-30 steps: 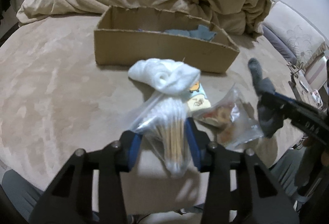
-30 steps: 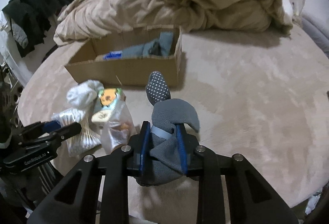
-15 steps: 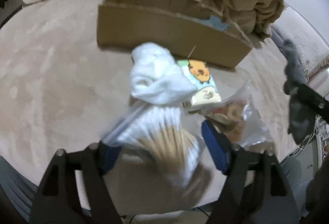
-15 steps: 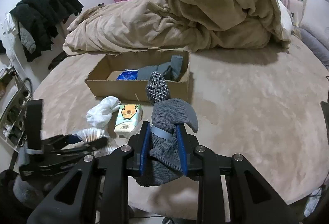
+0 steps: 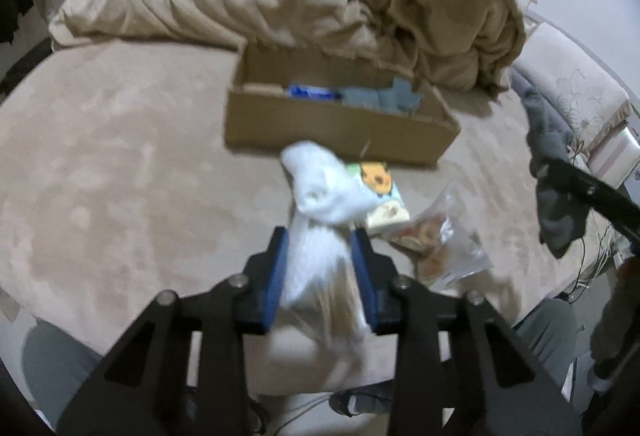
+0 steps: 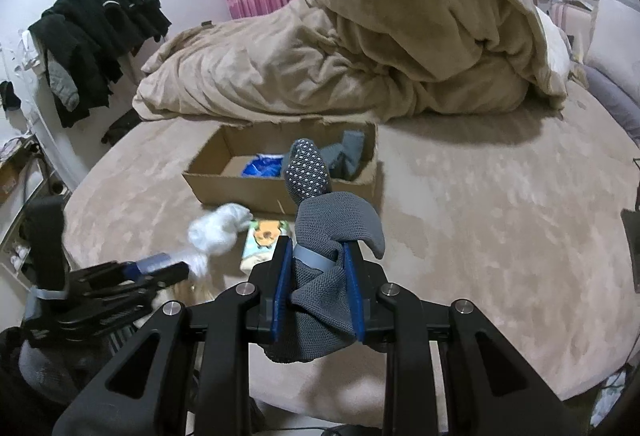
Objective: Organize objects
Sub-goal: 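Lift the cotton swab bag and grey socks and carry them toward the box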
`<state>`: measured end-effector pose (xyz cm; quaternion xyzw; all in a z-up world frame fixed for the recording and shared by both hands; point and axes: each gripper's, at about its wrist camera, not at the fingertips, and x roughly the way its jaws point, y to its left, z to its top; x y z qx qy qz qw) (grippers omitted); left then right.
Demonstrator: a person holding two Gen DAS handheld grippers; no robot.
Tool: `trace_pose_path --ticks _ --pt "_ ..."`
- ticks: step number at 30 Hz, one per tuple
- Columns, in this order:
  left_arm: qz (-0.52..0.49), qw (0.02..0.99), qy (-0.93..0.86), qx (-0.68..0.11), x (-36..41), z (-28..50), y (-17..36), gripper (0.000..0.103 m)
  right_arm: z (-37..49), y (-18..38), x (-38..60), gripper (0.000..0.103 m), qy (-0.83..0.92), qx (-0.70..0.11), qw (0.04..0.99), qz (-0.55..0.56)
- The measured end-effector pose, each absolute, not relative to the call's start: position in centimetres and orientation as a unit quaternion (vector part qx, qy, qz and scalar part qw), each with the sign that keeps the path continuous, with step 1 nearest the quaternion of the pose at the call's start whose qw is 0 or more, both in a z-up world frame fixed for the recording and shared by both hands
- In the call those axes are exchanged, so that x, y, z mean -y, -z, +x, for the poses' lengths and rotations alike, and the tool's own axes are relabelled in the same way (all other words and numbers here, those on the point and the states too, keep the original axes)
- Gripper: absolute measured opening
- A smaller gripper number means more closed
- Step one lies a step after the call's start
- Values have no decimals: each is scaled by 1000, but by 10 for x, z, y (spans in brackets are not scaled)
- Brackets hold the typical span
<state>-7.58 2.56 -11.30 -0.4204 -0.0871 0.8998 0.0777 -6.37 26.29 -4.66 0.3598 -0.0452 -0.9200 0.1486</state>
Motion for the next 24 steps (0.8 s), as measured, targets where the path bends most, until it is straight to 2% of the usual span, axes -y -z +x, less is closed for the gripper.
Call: trace_pose_path --ticks 4,8,10,13,14,15,24 --pt "-395 74 -912 87 -10 -69 93 26 -64 35 -259 27 924 44 154 349" --pt "-402 68 -909 85 -7 -76 101 24 -66 31 -255 27 925 42 156 345" --pt "-431 76 -894 96 -6 -76 116 29 -68 33 -253 27 923 42 156 348" --pt "-456 70 -883 93 -13 -68 135 53 -69 40 -250 27 919 42 158 358" --pt "-461 66 -880 87 -15 -66 141 74 -69 41 -250 27 918 43 158 360" --pt "-468 64 -878 80 -18 -65 148 89 -70 43 -250 27 918 43 158 361" --pt "-501 72 -862 -23 -47 -69 193 90 -69 46 -255 27 918 52 153 363"
